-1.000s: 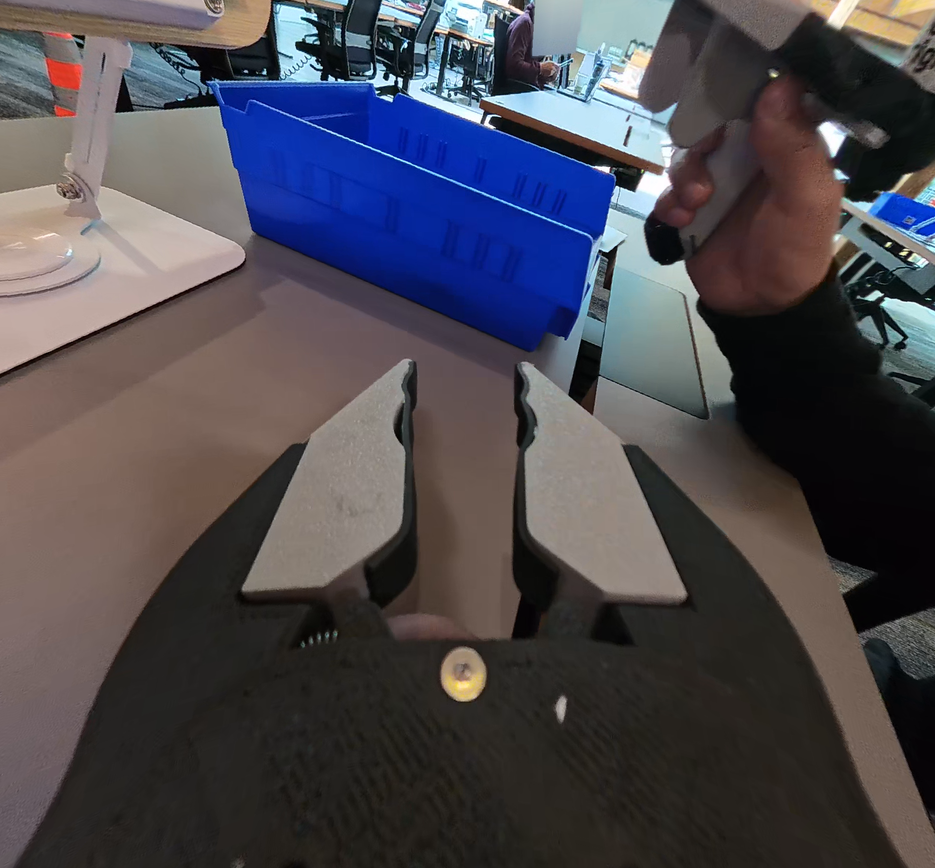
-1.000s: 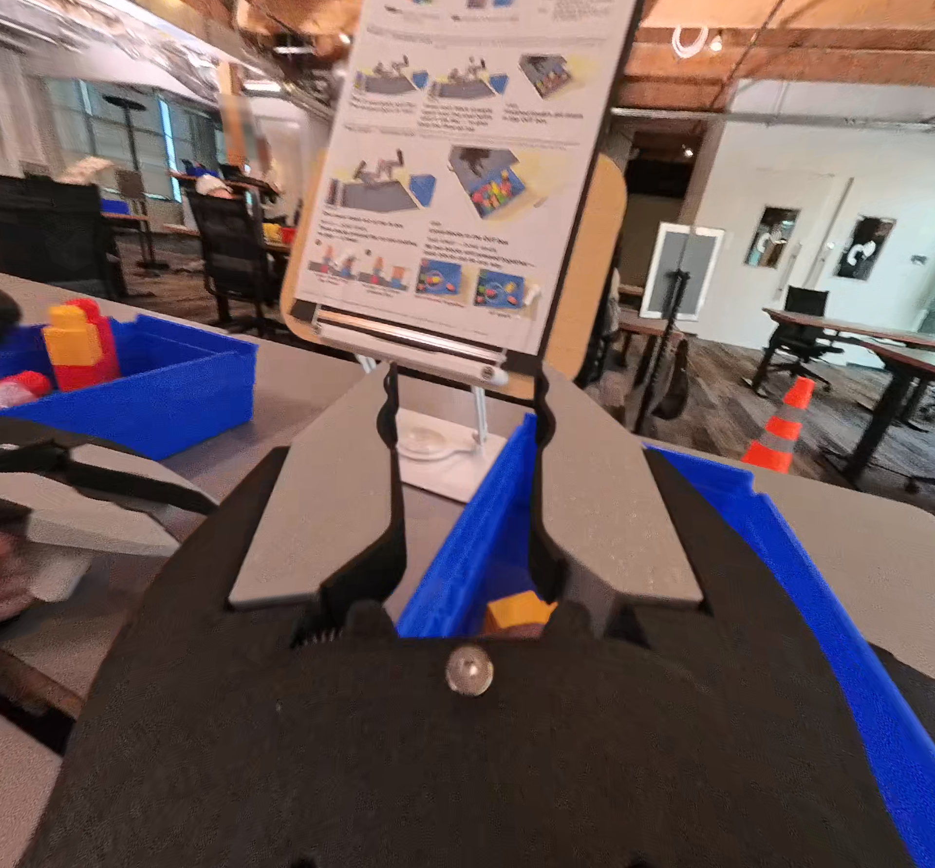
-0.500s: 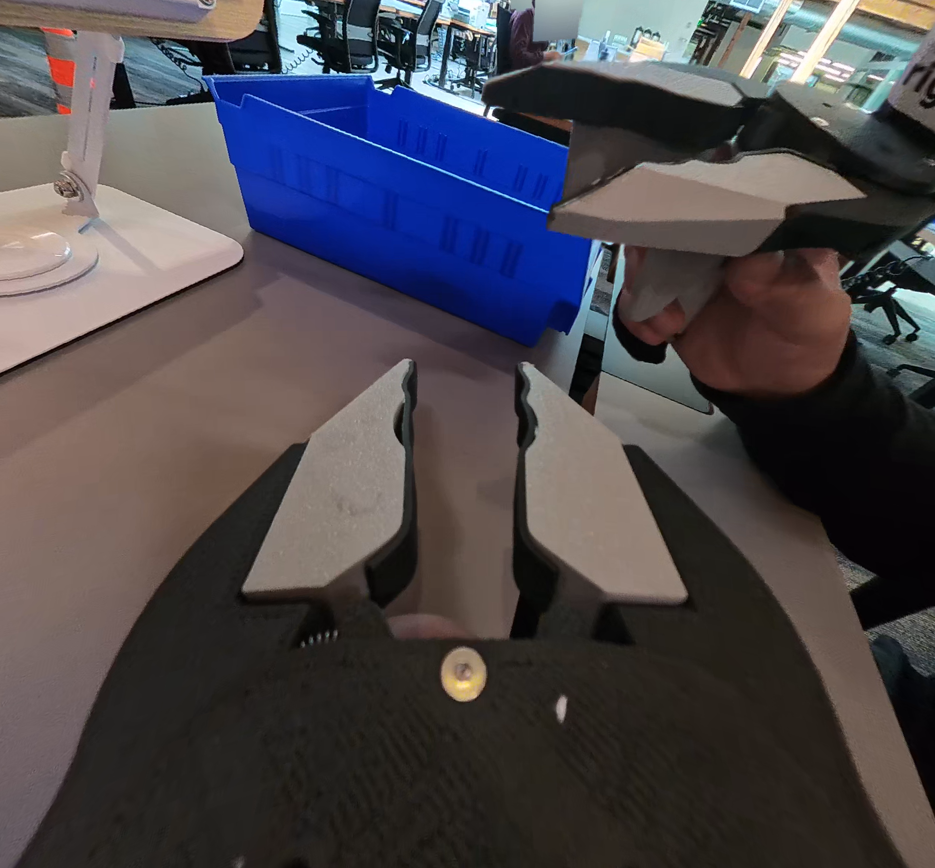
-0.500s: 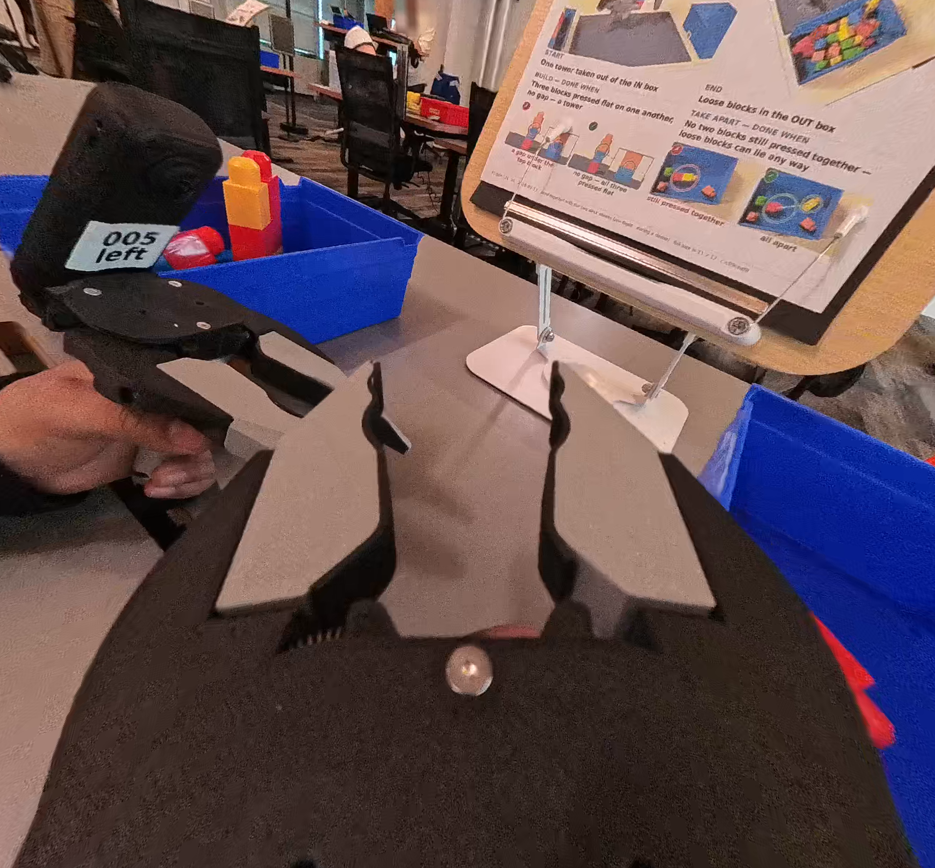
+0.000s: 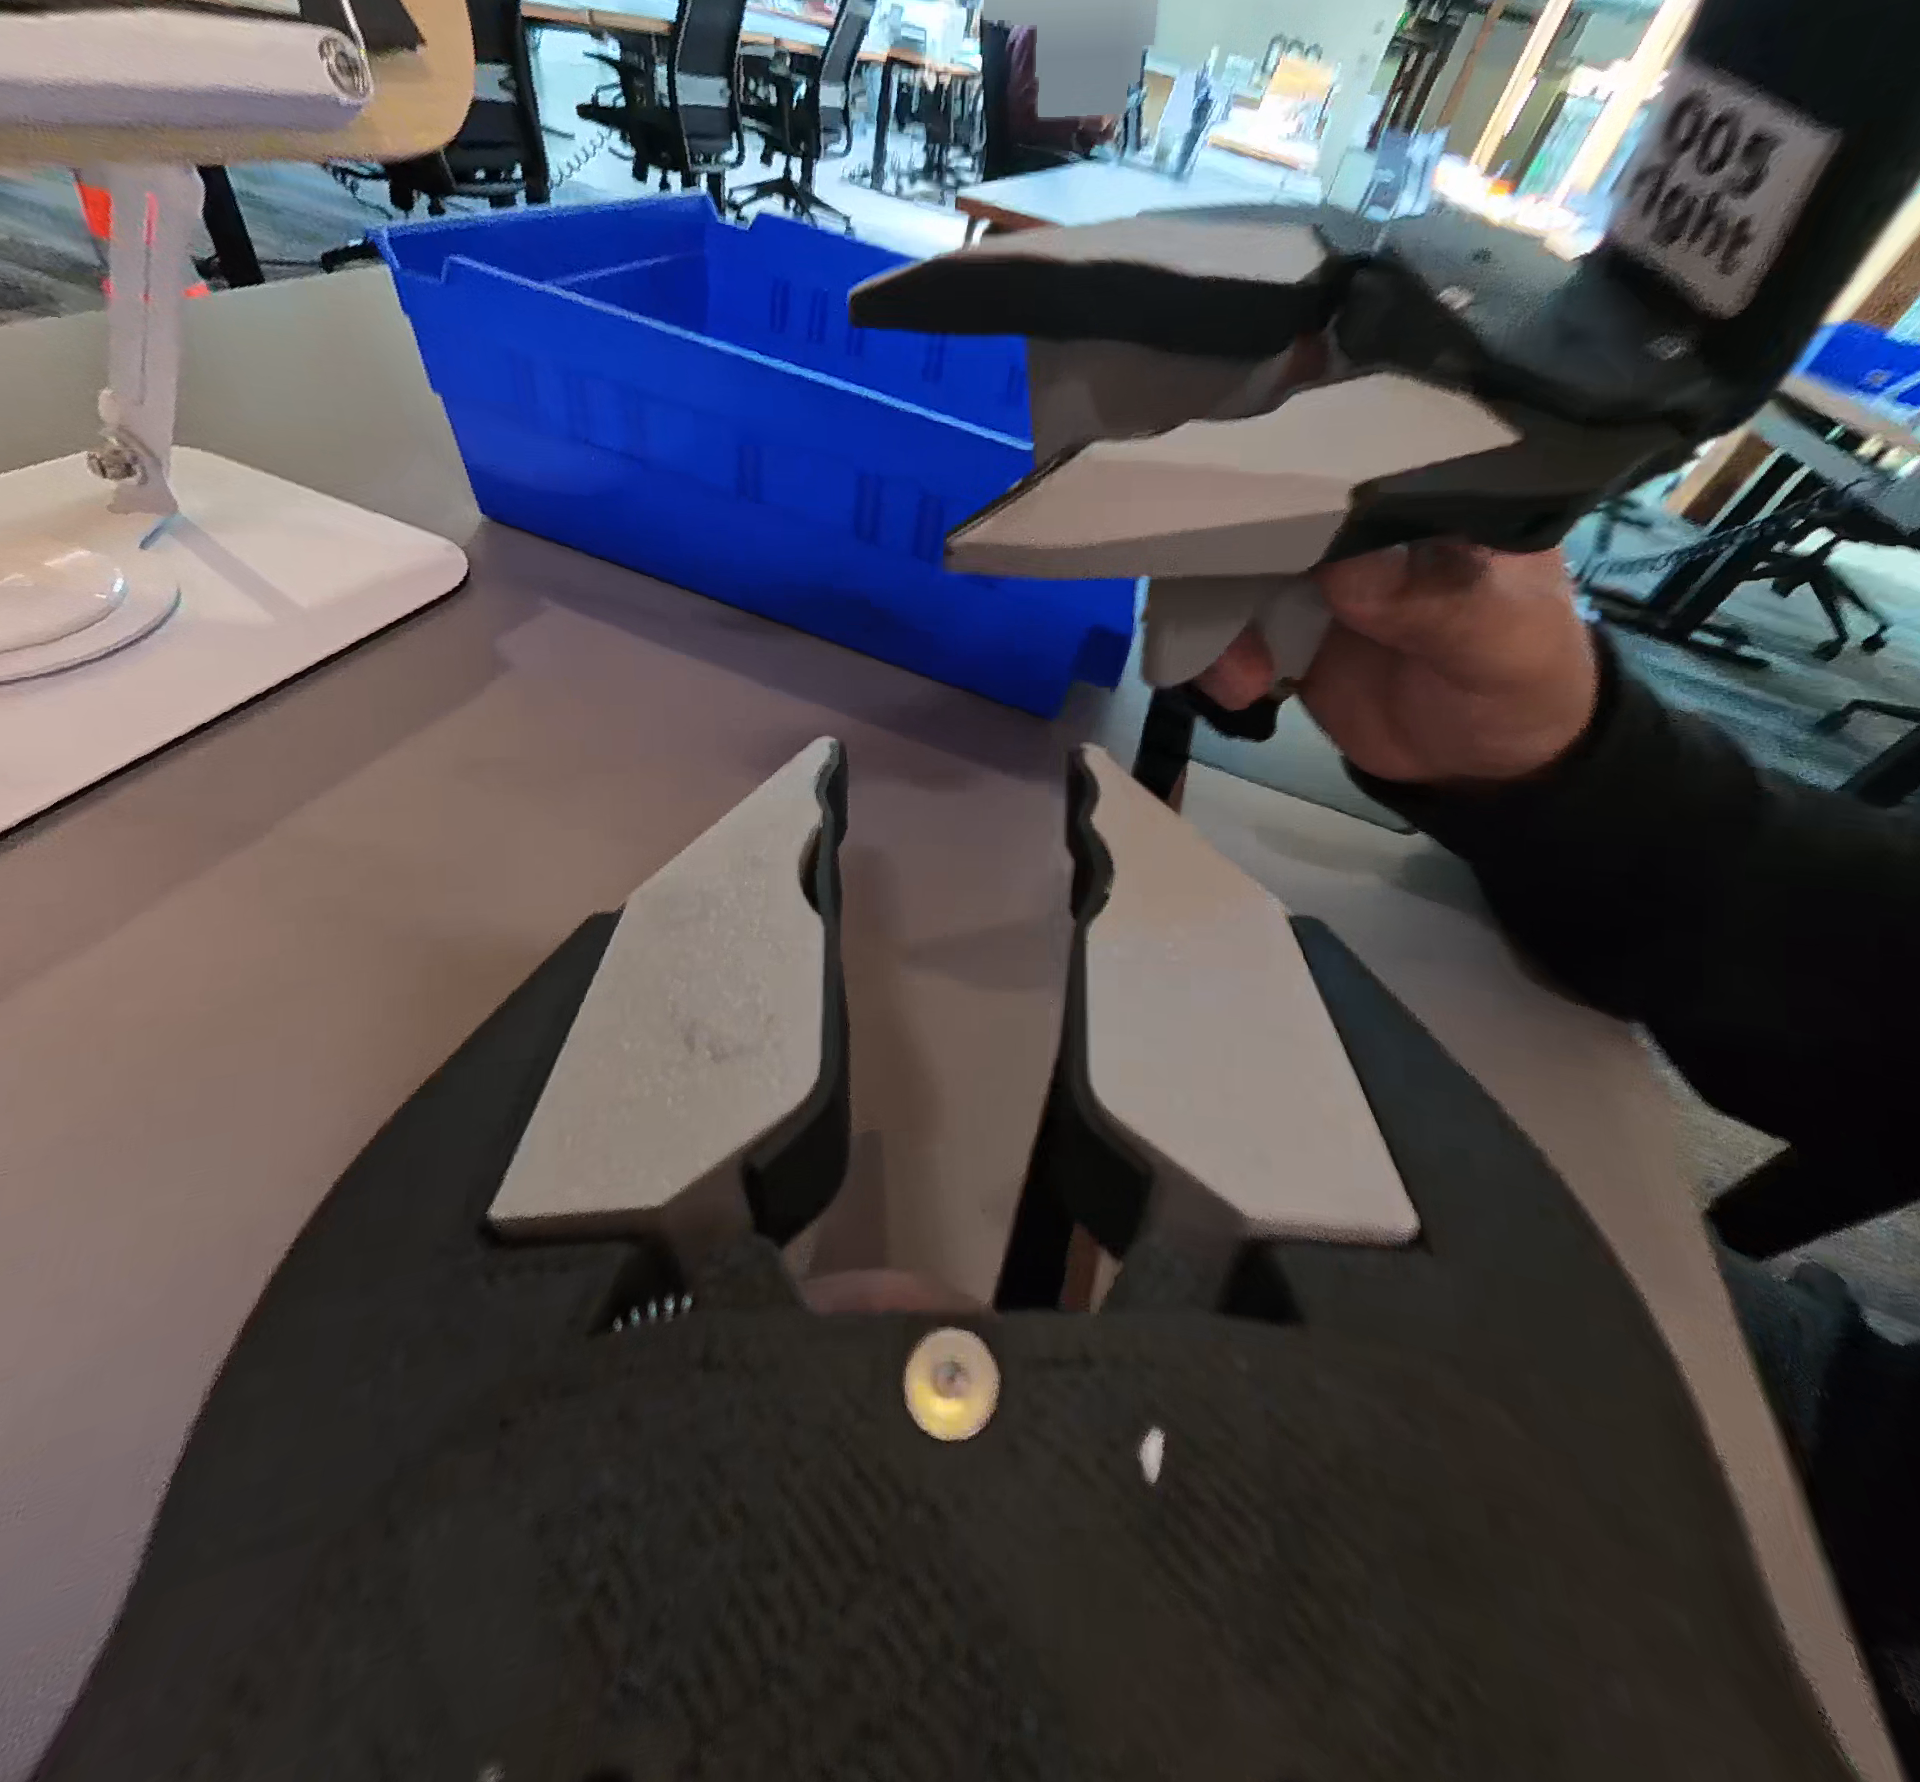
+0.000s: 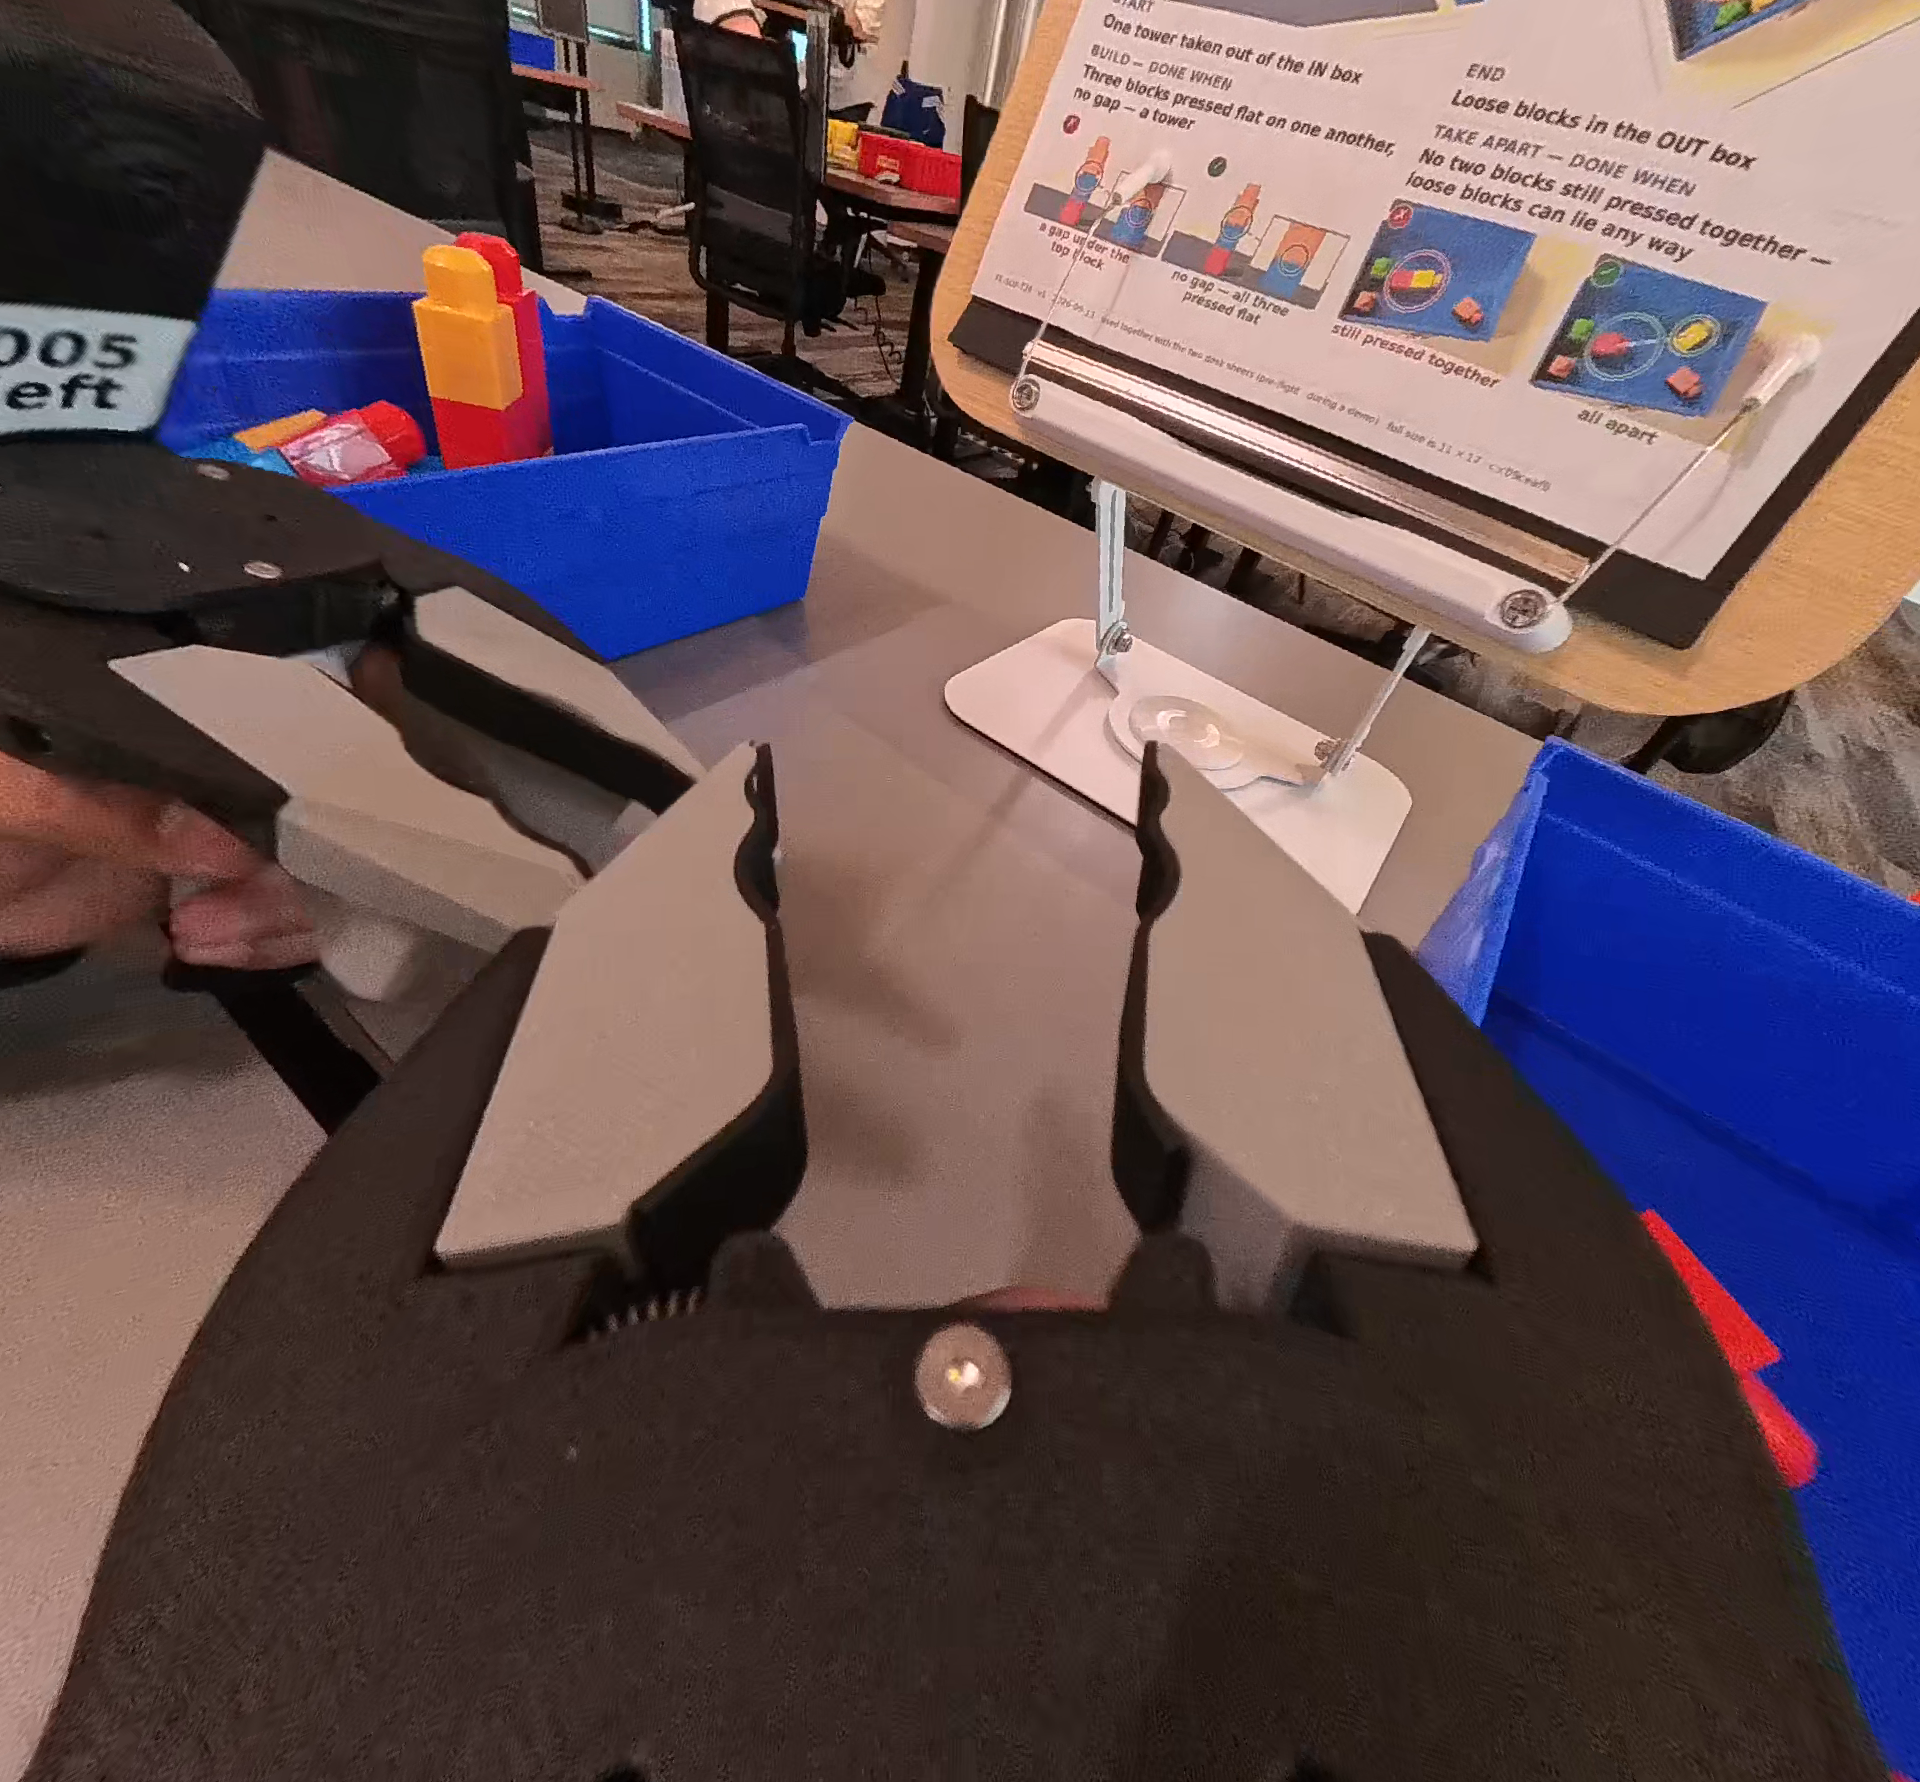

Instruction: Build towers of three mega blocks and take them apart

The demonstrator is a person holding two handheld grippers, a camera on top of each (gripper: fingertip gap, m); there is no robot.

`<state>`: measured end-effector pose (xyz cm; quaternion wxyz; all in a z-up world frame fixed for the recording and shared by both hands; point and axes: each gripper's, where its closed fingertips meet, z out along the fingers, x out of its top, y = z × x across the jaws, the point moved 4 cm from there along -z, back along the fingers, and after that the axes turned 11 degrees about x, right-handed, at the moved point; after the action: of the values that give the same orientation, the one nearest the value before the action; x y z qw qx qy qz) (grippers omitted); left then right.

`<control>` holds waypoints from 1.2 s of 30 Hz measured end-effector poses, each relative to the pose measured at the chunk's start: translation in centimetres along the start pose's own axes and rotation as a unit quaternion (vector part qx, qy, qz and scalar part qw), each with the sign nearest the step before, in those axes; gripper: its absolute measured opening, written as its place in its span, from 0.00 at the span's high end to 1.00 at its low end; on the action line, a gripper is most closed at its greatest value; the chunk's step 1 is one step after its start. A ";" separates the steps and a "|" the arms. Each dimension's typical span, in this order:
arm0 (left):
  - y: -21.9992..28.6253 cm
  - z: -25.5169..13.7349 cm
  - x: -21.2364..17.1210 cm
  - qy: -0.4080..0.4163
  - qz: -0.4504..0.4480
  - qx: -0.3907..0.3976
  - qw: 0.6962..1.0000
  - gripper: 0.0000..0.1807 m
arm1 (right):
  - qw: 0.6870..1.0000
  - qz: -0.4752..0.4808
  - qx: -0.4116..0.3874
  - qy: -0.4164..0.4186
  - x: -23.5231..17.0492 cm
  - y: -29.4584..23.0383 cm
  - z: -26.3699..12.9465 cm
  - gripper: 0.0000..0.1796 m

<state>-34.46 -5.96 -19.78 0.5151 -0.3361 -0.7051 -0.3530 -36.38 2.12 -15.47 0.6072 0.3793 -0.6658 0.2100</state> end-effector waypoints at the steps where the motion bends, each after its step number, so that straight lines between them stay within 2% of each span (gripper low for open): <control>1: 0.4 -0.4 0.3 0.007 -0.012 -0.007 1.000 0.76 | 1.000 -0.005 -0.002 -0.001 -0.1 0.0 -0.1 0.62; 4: 2.0 -2.1 1.6 0.016 -0.036 -0.017 0.999 0.68 | 1.000 -0.008 -0.004 0.002 0.0 0.0 -0.4 0.63; 8: 2.9 -6.8 4.5 0.050 -0.020 0.028 0.998 0.67 | 1.000 0.003 0.006 0.017 0.5 -0.1 -0.6 0.63; 11: -0.4 -11.7 6.3 0.031 -0.028 0.141 0.989 0.66 | 1.000 0.008 0.009 0.016 0.5 -0.1 -0.3 0.63; 14: -6.2 -17.2 6.6 -0.009 -0.054 0.281 0.958 0.66 | 1.000 0.009 0.011 0.020 0.6 -0.3 -0.1 0.63; 17: -10.3 -20.8 5.6 -0.047 -0.105 0.337 0.935 0.65 | 1.000 0.010 0.011 0.022 0.7 -0.3 -0.1 0.63; 21: -13.9 -22.0 3.5 -0.073 -0.173 0.368 0.911 0.64 | 1.000 0.016 0.011 0.015 0.3 0.0 0.0 0.63; 25: -17.5 -22.3 3.1 -0.043 -0.198 0.437 0.876 0.64 | 0.999 0.029 0.011 0.017 0.1 0.2 -0.1 0.63; 27: -18.8 -21.8 3.0 -0.045 -0.180 0.459 0.869 0.64 | 0.999 0.036 0.012 0.020 0.0 0.4 -0.3 0.63; 30: -21.3 -22.1 2.7 -0.070 -0.122 0.535 0.833 0.64 | 0.999 0.046 0.016 0.024 0.0 0.5 -0.4 0.63; 36: -24.1 -20.7 2.2 -0.095 -0.119 0.564 0.812 0.63 | 0.999 0.040 0.023 0.027 0.4 0.1 -0.3 0.63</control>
<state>-45.04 -35.81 -16.77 0.4983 0.0681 -0.8605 0.0815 -36.30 2.29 -15.03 0.6069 0.3606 -0.6590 0.2594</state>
